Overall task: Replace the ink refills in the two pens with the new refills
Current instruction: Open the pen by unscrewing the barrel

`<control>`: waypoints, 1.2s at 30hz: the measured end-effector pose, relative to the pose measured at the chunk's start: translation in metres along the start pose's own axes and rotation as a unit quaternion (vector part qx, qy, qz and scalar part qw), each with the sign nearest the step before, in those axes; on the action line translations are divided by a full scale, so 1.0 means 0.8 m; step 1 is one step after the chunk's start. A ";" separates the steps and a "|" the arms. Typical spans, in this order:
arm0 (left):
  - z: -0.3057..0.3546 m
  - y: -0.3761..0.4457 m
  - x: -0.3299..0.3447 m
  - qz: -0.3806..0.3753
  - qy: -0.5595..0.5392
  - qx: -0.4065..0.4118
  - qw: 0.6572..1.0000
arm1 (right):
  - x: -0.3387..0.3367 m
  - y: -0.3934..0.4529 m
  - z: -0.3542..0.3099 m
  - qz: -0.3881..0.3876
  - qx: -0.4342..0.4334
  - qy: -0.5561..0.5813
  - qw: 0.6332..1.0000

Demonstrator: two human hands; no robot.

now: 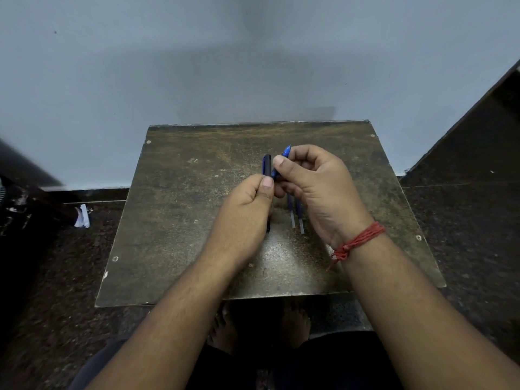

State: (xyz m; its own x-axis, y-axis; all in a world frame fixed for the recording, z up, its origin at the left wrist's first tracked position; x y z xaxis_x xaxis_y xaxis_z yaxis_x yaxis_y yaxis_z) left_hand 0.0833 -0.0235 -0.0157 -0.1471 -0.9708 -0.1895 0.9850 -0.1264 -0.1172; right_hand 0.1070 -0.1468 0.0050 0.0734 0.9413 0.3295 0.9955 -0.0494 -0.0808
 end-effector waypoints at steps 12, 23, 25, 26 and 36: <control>0.004 -0.002 0.000 -0.003 0.000 0.000 1.000 | 0.001 -0.001 0.003 0.005 0.004 -0.002 1.000; -0.001 -0.003 0.000 0.000 -0.002 -0.004 1.000 | -0.005 0.002 -0.007 0.007 -0.021 0.031 0.999; 0.000 -0.002 0.000 0.001 0.005 -0.005 1.000 | -0.009 0.003 -0.009 0.017 -0.024 0.053 0.998; 0.000 -0.002 0.000 0.002 0.012 -0.004 1.000 | -0.011 0.003 -0.009 0.023 -0.023 0.065 0.997; 0.000 0.000 0.004 -0.006 0.018 0.019 1.000 | -0.050 0.014 -0.041 0.115 -0.094 0.174 0.973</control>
State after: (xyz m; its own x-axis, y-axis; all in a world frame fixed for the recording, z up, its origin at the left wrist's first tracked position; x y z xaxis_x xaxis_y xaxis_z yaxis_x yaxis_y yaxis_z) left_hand 0.0832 -0.0265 -0.0162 -0.1612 -0.9612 -0.2238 0.9858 -0.1461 -0.0823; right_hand 0.1169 -0.1961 0.0218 0.2788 0.7297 0.6244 0.9413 -0.3365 -0.0272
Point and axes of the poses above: each hand's wrist, its own y-axis towards the middle knuckle, its own x-axis out of the palm, z = x × y, the point moved 10 cm from there along y, towards the middle knuckle, and after that the axes turned 4 degrees about y, right-handed, at the moved point
